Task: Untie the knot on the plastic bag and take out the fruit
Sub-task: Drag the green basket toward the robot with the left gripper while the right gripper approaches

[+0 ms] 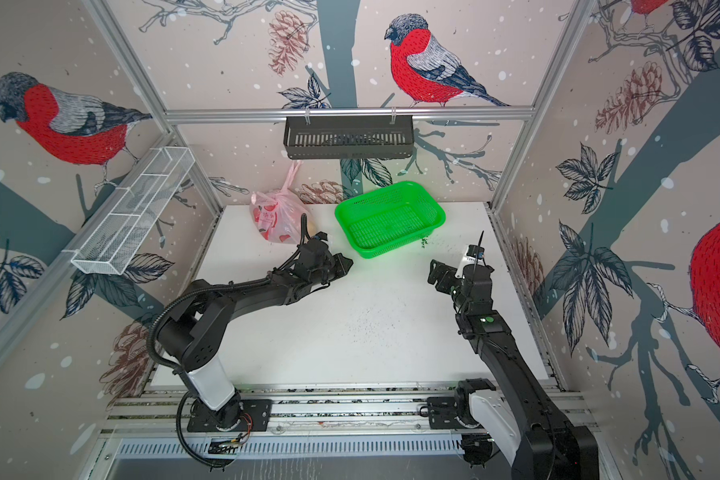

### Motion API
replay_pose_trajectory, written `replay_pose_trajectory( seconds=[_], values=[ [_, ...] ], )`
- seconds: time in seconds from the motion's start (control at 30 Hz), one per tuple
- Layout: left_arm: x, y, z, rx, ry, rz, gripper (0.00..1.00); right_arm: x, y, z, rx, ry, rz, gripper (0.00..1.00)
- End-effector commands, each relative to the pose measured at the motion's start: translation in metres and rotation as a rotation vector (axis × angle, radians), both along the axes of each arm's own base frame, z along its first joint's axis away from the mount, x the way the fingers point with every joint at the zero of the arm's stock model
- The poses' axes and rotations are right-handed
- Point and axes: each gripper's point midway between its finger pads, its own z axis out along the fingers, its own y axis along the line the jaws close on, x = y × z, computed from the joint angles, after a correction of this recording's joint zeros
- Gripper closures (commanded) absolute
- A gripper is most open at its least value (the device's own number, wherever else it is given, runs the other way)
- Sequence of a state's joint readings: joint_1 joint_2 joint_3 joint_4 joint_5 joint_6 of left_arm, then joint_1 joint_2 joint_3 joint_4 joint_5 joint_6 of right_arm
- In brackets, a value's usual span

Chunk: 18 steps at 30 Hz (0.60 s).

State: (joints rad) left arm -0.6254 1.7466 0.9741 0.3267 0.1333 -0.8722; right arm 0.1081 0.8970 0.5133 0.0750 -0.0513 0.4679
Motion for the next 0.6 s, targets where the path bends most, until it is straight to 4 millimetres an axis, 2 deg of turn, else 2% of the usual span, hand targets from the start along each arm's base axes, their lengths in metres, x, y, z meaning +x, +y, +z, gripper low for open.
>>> replay_pose_trajectory(
  seconds=[0.0,0.13,0.3,0.57],
  values=[
    [0.007,0.004,0.016,-0.049,-0.059,0.067,0.70,-0.004,0.002,-0.001,-0.005,0.000,0.016,0.08],
    [0.019,-0.001,0.028,-0.078,-0.104,0.077,0.54,-0.007,0.002,0.002,-0.009,-0.014,0.021,0.08],
    [0.049,-0.012,0.036,-0.107,-0.126,0.068,0.54,-0.006,0.000,0.006,-0.019,-0.035,0.013,0.08],
    [0.093,-0.018,0.019,-0.112,-0.090,0.072,0.57,-0.001,-0.003,0.008,-0.028,-0.039,-0.001,0.07]
  ],
)
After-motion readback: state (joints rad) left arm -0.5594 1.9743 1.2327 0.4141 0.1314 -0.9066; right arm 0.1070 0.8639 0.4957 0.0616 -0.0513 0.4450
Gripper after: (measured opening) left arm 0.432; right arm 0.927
